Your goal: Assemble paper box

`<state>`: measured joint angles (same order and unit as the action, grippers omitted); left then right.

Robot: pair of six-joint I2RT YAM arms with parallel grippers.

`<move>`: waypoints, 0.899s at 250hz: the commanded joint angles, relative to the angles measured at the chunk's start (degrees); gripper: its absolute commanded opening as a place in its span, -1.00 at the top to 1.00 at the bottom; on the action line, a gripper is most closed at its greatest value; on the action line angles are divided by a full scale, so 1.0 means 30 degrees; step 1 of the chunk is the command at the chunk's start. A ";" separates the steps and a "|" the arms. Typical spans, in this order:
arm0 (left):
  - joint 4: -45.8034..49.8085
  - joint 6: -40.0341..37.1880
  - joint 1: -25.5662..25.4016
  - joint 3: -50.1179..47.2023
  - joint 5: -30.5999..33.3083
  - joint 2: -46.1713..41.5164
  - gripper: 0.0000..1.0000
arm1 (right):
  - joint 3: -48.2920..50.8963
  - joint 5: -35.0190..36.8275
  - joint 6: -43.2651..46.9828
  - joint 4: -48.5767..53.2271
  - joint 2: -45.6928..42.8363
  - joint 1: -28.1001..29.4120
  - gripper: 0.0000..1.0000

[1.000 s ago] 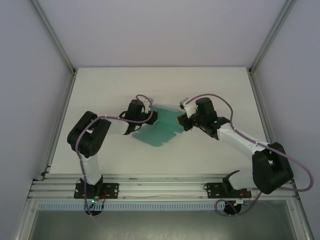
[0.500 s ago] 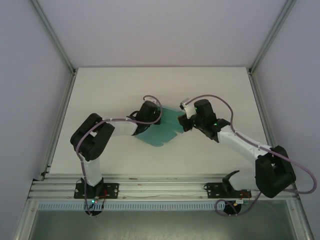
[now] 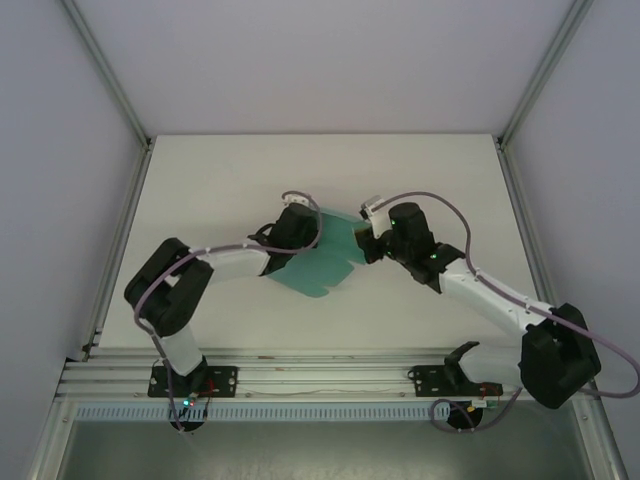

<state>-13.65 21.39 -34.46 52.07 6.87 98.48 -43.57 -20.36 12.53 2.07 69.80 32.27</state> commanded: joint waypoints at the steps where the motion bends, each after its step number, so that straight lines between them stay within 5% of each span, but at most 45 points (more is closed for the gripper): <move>1: -0.1367 -0.1500 0.0587 -0.1154 0.0703 -0.1877 0.22 | -0.0087 -0.0082 0.0417 0.0733 -0.0614 0.0246 1.00; 47: -0.1794 -0.2082 0.0871 -0.2590 -0.1876 -0.4044 -0.20 | -0.0359 -0.0244 0.0300 0.0866 -0.0836 0.0202 1.00; 101: -0.2287 -0.1133 0.2257 -0.3295 -0.4638 -0.4047 -0.28 | -0.0353 -0.1134 0.0026 0.0523 -0.1176 0.0189 1.00; 188: -0.3190 -0.1147 0.2500 -0.1999 -0.7822 -0.1919 -0.16 | -0.0775 -0.1342 -0.0377 0.0392 -0.1066 0.0202 1.00; 225: -0.2812 -0.0596 0.2514 -0.1369 -0.6353 -0.1072 0.07 | -0.0886 -0.1682 -0.0444 0.0284 -0.1044 0.0200 1.00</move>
<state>-21.28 18.13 -27.00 45.39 -13.96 93.80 -44.01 -23.97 12.19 4.23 67.53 32.97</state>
